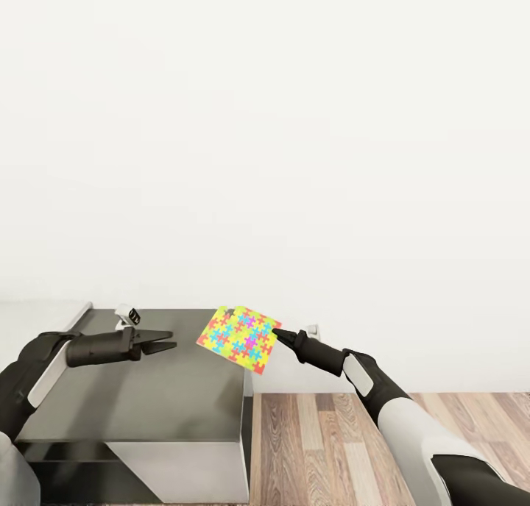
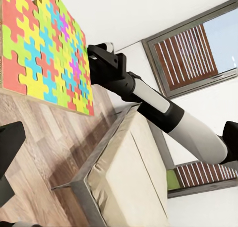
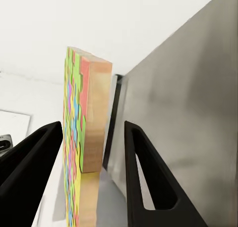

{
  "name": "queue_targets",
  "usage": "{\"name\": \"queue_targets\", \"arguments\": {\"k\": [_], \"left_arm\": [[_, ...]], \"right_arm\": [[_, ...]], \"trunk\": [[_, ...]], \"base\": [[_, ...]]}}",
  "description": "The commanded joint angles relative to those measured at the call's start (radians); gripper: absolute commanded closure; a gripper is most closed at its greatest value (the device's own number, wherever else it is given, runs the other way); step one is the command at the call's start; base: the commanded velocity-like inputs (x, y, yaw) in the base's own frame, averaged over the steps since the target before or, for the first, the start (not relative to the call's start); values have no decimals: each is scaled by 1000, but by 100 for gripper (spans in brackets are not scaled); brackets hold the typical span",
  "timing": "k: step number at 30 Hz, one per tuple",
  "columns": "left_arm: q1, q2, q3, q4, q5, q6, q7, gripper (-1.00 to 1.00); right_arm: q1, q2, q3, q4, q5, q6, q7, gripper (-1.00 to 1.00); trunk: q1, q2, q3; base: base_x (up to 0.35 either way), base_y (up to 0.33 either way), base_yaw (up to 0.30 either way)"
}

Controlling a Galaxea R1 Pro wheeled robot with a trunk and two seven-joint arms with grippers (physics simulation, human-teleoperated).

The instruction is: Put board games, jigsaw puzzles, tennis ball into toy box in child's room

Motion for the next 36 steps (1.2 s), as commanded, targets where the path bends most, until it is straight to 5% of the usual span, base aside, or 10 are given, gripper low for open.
{"name": "queue_targets", "arguments": {"k": [1,14,36], "left_arm": [[-1,1,-2,0,3,10,-2,-100],[-1,1,-1,0,3,10,-2,-100],[-1,2,-2,0,0,10,-2,-100]], "right_arm": [[-1,1,-7,0,1,7,1,100],[-1,0,-7,1,0,9,3,100],[0,0,-7,2,1,4,7,100]], "trunk": [[-4,7,2],[-54,98,44],[-138,252,147]], "base": [[-6,1,0],[-1,0,0],[-51,21,0]]}}
